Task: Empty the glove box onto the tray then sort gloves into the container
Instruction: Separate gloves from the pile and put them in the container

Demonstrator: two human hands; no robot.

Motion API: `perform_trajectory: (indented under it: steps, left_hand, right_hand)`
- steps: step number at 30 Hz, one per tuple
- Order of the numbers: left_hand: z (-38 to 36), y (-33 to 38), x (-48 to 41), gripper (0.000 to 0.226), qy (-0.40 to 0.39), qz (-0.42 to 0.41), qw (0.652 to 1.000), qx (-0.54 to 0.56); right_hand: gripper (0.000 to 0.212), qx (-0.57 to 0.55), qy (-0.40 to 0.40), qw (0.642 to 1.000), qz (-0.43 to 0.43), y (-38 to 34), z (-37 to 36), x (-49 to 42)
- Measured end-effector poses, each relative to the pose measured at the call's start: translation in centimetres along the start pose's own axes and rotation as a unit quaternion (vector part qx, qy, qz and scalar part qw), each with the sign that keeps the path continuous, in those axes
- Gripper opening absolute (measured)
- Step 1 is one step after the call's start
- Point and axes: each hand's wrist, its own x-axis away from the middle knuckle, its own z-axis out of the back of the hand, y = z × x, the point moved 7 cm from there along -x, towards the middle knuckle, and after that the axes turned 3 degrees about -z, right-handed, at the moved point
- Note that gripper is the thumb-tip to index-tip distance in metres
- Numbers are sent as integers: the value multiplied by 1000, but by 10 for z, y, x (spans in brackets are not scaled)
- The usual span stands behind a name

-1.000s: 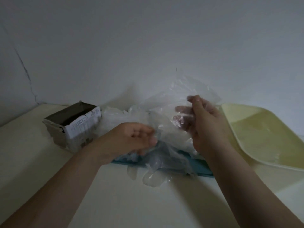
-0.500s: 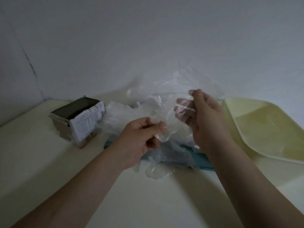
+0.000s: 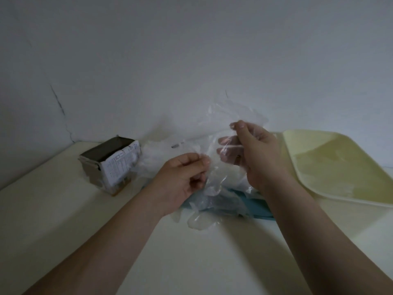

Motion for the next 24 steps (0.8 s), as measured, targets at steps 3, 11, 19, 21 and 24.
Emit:
perform_trajectory:
  steps: [3, 11, 19, 21, 24]
  left_hand:
    - [20, -3, 11, 8, 35, -4, 998, -59]
    - [44, 9, 33, 11, 89, -131, 865, -476]
    - [-24, -36, 12, 59, -70, -146, 684, -712]
    - [-23, -40, 4, 44, -98, -114, 695, -703]
    - [-18, -42, 3, 27, -129, -107, 756, -633]
  right_hand:
    - [25, -30, 45, 999, 6, -1, 13, -2]
    - [23, -11, 67, 996, 57, -10, 23, -6]
    - [24, 0, 22, 998, 65, -12, 13, -6]
    - [23, 17, 28, 997, 75, -15, 15, -6]
    - [22, 27, 35, 995, 89, -18, 22, -10]
